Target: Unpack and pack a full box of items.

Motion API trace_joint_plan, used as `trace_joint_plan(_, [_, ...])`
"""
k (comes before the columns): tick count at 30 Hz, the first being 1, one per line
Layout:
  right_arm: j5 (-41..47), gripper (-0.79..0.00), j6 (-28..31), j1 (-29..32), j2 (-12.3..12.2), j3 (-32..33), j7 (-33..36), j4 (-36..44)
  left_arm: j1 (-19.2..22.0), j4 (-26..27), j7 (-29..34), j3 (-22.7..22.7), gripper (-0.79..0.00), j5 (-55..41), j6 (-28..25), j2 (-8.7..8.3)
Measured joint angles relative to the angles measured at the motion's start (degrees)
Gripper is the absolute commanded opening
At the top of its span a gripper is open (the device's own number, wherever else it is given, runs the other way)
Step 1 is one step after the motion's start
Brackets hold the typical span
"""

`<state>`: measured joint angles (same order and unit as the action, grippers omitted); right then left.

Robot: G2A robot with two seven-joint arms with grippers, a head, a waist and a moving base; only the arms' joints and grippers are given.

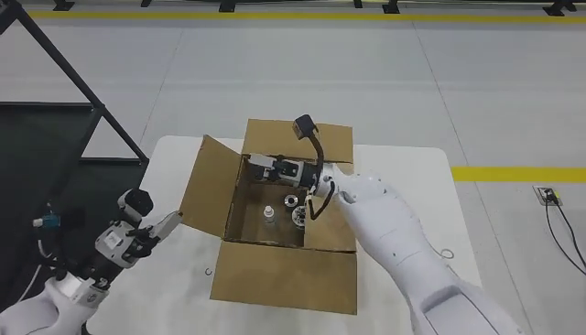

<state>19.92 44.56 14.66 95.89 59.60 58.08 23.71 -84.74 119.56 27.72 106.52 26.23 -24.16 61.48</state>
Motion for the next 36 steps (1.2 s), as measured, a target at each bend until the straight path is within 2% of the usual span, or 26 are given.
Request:
trace_joint_plan(4, [-3.3,0.000,-1.8,7.5,-4.0,4.7,-1.4,12.0,4.8,-1.0,5.9,-3.7,0.000,-2.4,0.7,-0.42])
trace_joint_plan(6, [-6.2,0.000,-5.1,13.4,-6.2,8.1,-2.2,22.1,7.4,-1.9,8.1,-5.8,0.000,-3.1,1.5,-0.57])
trace_joint_plan(11, [-14.0,0.000,-17.9,30.4,-10.1,16.5,-4.4,51.2,12.6,-4.4,12.4,-11.1,0.000,-3.7,2.5,-0.79])
trace_joint_plan(14, [-15.6,0.000,-24.0,37.2,-11.0,19.2,-5.4,62.7,14.7,-5.8,16.2,-13.8,0.000,-5.1,2.0,-0.95])
trace_joint_plan(16, [-15.7,0.000,-26.1,38.6,-11.1,19.6,-5.7,65.5,15.0,-6.1,17.7,-14.3,0.000,-5.3,1.8,-0.99])
trace_joint_plan(25, [-15.7,0.000,-25.5,38.4,-11.1,19.5,-5.7,65.2,14.8,-6.1,16.9,-14.2,0.000,-5.3,1.9,-0.97])
trace_joint_plan(29, [-15.6,0.000,-25.5,38.8,-11.2,19.2,-5.8,65.6,13.7,-8.2,14.0,-14.9,0.000,-9.7,2.6,-0.81])
trace_joint_plan(32, [-15.3,0.000,-24.8,39.8,-11.6,19.5,-4.6,67.6,17.0,-10.9,16.7,-17.1,0.000,-14.4,3.6,-0.80])
trace_joint_plan(36, [-14.6,0.000,-22.6,42.2,-12.5,21.4,-1.4,70.8,23.6,-15.3,19.5,-22.8,0.000,-13.1,5.9,-0.41])
